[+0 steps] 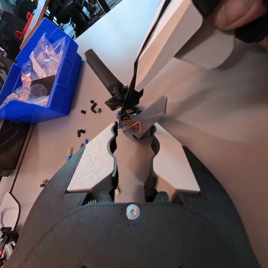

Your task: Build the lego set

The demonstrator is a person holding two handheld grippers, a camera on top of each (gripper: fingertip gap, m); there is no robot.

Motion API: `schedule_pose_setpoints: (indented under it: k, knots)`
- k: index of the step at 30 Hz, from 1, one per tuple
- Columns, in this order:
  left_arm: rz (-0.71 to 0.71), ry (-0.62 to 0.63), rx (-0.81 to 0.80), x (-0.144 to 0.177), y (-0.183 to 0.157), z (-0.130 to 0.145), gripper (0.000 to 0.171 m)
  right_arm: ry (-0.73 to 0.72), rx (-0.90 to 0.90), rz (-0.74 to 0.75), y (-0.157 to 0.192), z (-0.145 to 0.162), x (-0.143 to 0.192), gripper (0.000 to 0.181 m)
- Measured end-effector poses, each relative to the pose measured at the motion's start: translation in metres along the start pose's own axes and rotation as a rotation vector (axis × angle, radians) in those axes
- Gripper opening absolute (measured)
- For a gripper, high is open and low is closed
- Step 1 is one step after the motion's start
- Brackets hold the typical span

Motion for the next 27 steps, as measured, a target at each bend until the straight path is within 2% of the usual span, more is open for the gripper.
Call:
schedule_pose_setpoints:
  k: [16, 22, 27]
  knots:
    - [0.001, -0.014, 0.003, 0.0005, -0.0027, -0.003, 0.047, 0.008, 0.038, 0.032, -0.0003, 0.0022, -0.0021, 0.0]
    - [-0.019, -0.025, 0.029, 0.0023, -0.0002, -0.0034, 0.034, 0.0, 0.035, 0.028, -0.0009, 0.002, -0.0017, 0.0]
    - [-0.014, -0.025, 0.025, 0.0016, -0.0009, -0.0038, 0.033, 0.003, 0.035, 0.027, -0.0009, 0.0023, -0.002, 0.0]
Point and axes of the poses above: each gripper's, where its closed fingertips meet, x back along the fingers, z out of its underside, y = z × x across the jaws, the point moved 8 cm from there along x, back along the fingers, and after that the axes turned 13 degrees about -z, right-handed, at the moved point
